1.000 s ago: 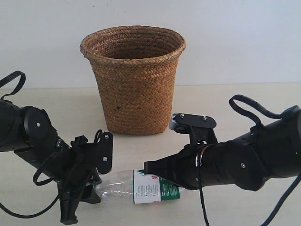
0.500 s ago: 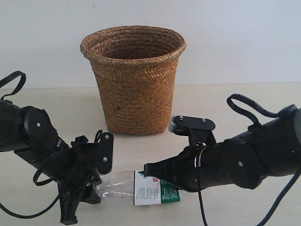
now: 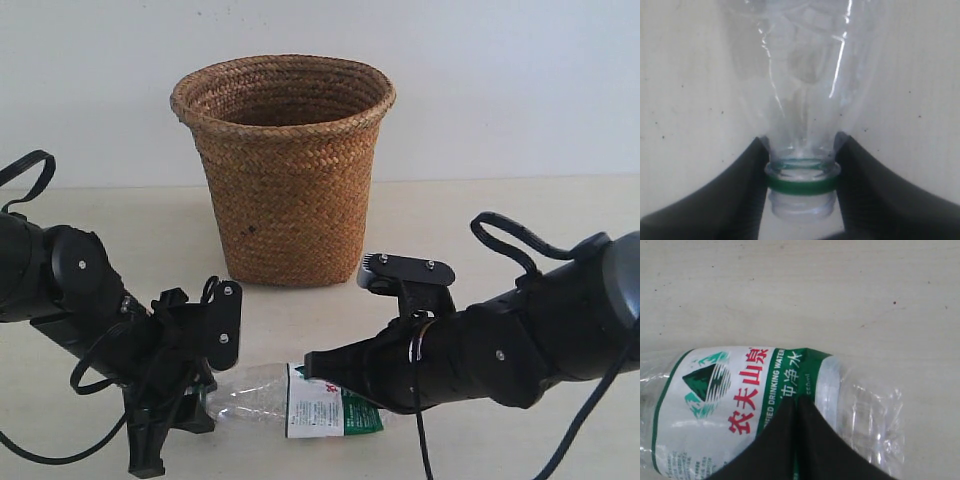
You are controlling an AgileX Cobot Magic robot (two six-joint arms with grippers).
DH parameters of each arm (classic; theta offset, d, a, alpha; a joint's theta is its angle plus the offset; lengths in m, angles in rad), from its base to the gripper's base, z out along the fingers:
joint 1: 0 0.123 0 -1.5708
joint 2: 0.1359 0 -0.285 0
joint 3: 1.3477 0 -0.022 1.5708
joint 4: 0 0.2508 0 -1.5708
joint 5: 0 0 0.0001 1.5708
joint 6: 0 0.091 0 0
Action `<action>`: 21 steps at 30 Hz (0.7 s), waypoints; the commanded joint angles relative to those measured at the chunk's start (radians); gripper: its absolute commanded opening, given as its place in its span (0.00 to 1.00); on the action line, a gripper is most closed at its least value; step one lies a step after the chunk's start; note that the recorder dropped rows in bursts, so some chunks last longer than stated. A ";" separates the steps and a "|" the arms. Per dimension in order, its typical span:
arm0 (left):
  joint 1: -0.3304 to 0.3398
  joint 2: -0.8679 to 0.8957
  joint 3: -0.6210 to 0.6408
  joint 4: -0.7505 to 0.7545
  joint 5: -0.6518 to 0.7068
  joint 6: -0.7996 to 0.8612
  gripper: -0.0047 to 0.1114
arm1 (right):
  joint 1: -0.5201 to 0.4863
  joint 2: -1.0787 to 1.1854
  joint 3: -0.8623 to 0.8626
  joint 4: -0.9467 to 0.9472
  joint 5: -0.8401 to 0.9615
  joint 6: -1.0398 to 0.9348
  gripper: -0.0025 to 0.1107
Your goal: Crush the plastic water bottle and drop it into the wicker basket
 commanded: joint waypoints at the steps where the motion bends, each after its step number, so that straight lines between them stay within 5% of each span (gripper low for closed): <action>1: -0.001 0.009 0.007 0.008 0.012 -0.010 0.08 | -0.004 0.073 0.037 0.001 0.186 -0.013 0.03; 21: -0.001 0.009 0.007 0.008 0.012 -0.010 0.08 | 0.061 -0.288 0.019 0.002 0.192 -0.032 0.03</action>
